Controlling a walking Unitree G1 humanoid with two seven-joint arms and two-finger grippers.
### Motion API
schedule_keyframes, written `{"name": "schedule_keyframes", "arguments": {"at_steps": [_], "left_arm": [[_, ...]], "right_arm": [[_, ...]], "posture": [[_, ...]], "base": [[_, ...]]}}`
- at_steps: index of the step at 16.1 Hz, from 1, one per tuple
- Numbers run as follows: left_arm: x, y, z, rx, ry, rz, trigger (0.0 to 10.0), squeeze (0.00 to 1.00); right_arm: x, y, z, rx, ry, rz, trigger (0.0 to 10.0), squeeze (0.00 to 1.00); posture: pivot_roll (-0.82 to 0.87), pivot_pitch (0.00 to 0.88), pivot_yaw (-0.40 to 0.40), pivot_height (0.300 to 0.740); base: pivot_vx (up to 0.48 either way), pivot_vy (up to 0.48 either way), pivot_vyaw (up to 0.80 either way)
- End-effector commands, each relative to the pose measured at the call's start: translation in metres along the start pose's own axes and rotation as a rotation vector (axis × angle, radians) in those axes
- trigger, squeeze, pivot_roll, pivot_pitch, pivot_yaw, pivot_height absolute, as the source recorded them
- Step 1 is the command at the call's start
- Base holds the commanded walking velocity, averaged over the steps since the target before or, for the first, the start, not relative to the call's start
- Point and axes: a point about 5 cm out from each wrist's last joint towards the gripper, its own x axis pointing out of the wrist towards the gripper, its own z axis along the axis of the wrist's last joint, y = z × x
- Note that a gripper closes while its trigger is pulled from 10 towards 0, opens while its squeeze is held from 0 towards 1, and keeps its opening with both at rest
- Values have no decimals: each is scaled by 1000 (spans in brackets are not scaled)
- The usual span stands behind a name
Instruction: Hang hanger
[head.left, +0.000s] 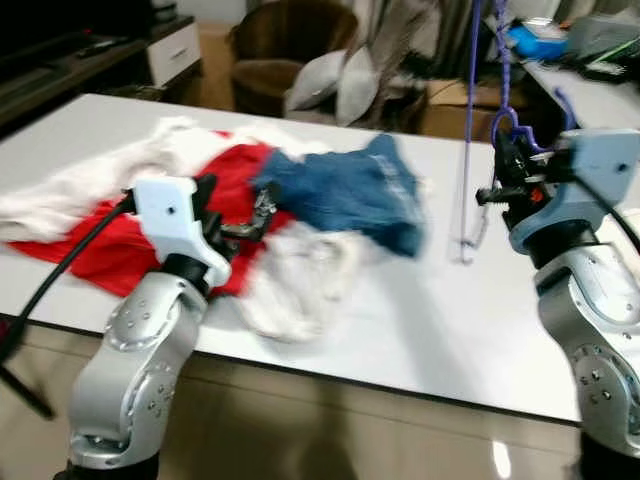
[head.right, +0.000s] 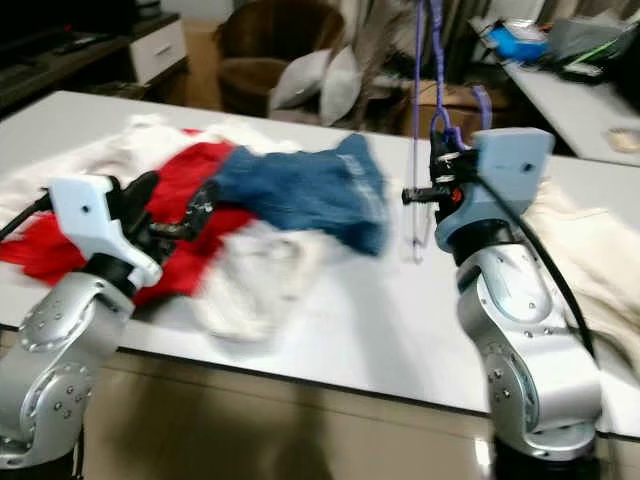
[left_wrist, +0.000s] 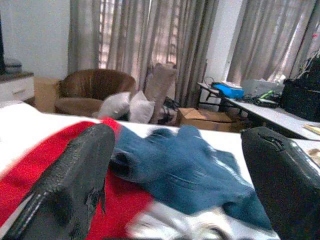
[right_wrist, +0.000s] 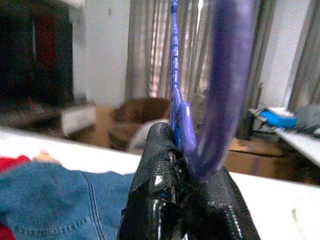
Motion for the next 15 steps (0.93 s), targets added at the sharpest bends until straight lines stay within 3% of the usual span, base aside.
{"name": "schedule_keyframes", "arguments": {"at_steps": [1,4,6,7,8,10,12,14,15], "left_arm": [[2,-4,-3,0,12,-23,10000,616],[6,-8,-9,13,31,-39,10000,616],[2,-10,-17,44,62,-47,10000,616],[1,-10,-19,48,69,-47,10000,616],[3,-11,-24,21,102,-47,10000,600],[3,-10,-31,14,137,-38,10000,592],[2,-9,-33,15,132,-41,10000,576],[2,-7,-36,50,127,-37,10000,584],[1,-7,-38,55,127,-37,10000,592]], "right_arm": [[-2,-4,-2,35,14,1,10000,0],[-8,-1,-26,-21,117,1,10000,0],[-19,-2,-54,-42,256,16,10000,0],[-19,-1,-55,-34,257,26,10000,0],[-20,-3,-57,-87,272,14,10000,0],[-22,-5,-59,-46,281,-10,10000,0],[-24,-6,-57,-61,247,-29,10000,0],[-25,-12,-51,-78,189,-100,10000,0],[-27,-12,-52,-63,218,-90,10000,0]], "posture": [[-169,0,-5,740],[-164,0,-1,740],[-157,0,-6,740],[-157,0,-5,740],[-159,0,3,740],[-165,0,6,740],[-174,0,9,740],[-180,0,9,740],[-181,0,4,740]], "base": [[0,-337,0],[0,-334,0],[0,-308,0],[0,-296,0],[0,0,0],[0,480,-800],[0,480,-800],[0,0,-800],[0,0,-781]]}}
